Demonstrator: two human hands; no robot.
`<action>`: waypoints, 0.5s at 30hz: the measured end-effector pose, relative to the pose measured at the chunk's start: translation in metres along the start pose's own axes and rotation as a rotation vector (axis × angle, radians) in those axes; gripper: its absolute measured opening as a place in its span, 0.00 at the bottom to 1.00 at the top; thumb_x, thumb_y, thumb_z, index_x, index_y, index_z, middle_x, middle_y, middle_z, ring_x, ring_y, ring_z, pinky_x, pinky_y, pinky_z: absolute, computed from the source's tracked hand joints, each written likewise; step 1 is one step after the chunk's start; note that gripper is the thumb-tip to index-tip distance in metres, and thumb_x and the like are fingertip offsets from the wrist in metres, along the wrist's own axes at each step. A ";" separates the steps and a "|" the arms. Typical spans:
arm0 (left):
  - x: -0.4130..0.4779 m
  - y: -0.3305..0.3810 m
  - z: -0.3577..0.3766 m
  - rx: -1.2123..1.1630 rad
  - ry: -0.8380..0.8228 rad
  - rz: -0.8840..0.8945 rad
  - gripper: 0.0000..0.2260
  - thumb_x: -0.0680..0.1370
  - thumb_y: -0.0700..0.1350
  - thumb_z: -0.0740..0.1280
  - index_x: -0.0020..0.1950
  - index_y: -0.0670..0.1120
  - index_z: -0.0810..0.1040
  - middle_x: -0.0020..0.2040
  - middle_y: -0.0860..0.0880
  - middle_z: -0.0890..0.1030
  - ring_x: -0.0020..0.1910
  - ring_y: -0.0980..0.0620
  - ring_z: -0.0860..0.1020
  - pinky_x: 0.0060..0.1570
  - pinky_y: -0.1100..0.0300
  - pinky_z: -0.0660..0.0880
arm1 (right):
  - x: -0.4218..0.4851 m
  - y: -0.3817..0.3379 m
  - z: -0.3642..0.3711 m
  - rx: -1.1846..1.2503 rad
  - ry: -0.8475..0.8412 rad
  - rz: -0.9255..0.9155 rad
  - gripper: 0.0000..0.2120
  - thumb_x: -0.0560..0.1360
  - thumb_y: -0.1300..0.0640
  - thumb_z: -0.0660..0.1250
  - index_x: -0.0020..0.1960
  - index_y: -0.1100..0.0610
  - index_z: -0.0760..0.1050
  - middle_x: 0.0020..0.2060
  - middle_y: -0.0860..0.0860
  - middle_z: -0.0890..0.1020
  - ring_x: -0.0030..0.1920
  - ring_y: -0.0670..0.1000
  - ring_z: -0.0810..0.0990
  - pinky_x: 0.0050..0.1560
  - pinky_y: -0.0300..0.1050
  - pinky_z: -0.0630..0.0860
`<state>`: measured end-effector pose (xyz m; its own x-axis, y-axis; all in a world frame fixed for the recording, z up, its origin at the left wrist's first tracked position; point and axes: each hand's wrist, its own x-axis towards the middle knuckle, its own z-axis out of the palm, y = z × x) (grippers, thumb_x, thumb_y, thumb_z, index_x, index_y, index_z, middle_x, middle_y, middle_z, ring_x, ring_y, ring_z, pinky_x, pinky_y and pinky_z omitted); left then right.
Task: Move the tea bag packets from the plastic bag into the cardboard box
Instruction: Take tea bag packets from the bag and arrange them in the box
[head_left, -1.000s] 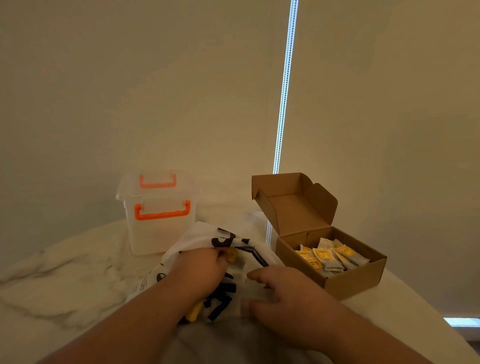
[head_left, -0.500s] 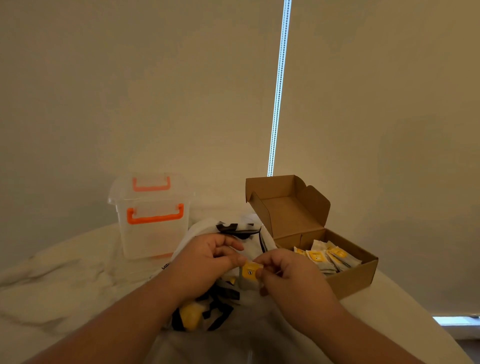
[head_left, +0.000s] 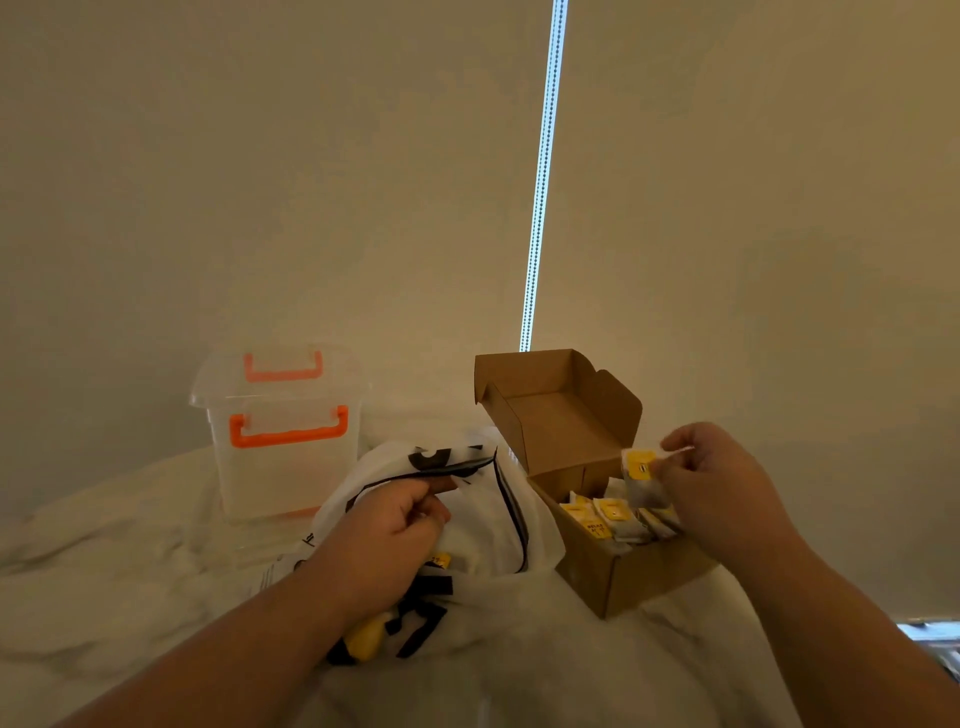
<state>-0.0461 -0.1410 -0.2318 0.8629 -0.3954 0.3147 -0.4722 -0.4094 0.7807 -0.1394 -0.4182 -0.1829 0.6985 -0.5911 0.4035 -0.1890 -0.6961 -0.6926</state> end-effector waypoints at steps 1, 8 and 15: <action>-0.001 0.000 0.000 0.016 0.003 -0.001 0.11 0.80 0.47 0.64 0.43 0.62 0.79 0.36 0.52 0.80 0.34 0.56 0.78 0.34 0.66 0.76 | 0.004 0.006 0.002 -0.084 -0.045 0.039 0.05 0.75 0.58 0.67 0.47 0.49 0.76 0.42 0.50 0.80 0.40 0.49 0.77 0.37 0.46 0.74; -0.001 0.003 -0.003 0.132 -0.013 -0.018 0.15 0.81 0.40 0.59 0.52 0.62 0.76 0.51 0.61 0.78 0.47 0.60 0.76 0.47 0.69 0.72 | 0.004 0.007 0.010 -0.371 -0.152 0.155 0.06 0.75 0.53 0.66 0.43 0.42 0.75 0.43 0.43 0.77 0.47 0.49 0.75 0.60 0.54 0.71; 0.010 0.030 -0.014 0.329 -0.101 -0.151 0.18 0.79 0.35 0.60 0.64 0.52 0.76 0.62 0.54 0.75 0.62 0.50 0.74 0.66 0.56 0.70 | 0.000 -0.001 0.008 -0.190 0.100 -0.040 0.05 0.77 0.51 0.66 0.43 0.42 0.75 0.41 0.42 0.78 0.44 0.48 0.75 0.57 0.56 0.73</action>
<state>-0.0489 -0.1457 -0.1972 0.9131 -0.3824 0.1416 -0.3873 -0.7049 0.5942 -0.1340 -0.4141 -0.1872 0.6379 -0.5920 0.4926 -0.2957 -0.7789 -0.5531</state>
